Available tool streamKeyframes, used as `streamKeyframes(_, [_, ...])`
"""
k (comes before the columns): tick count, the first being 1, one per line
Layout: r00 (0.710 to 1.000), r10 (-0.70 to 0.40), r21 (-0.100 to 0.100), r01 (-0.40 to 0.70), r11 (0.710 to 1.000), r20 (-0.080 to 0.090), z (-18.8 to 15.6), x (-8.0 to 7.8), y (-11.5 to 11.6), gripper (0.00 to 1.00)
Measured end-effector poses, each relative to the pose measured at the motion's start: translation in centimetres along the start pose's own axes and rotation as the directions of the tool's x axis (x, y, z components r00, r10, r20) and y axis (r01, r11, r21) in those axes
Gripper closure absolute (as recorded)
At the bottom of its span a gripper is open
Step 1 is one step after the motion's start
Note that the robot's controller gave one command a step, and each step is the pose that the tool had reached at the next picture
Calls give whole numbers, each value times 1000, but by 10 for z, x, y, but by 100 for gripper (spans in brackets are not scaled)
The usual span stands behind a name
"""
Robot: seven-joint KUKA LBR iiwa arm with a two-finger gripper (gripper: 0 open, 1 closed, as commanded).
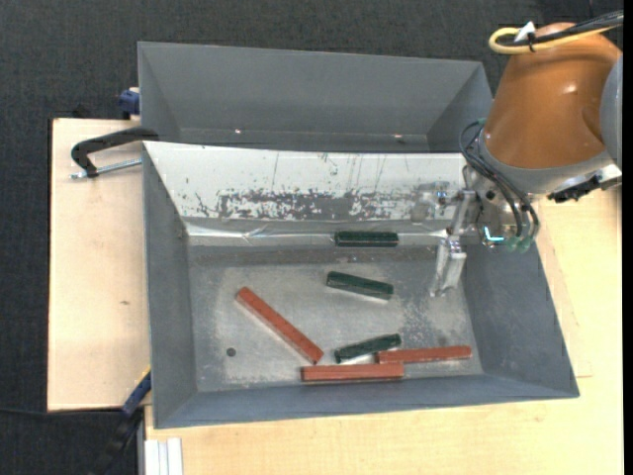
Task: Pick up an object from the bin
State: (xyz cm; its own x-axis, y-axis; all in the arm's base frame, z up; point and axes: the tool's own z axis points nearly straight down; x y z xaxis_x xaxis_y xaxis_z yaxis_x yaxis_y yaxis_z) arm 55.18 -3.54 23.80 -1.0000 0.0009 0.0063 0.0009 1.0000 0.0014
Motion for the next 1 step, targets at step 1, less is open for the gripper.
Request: streamKeyframes(1, [1000,-1,1,1,1000,9,-4,-1,0,0])
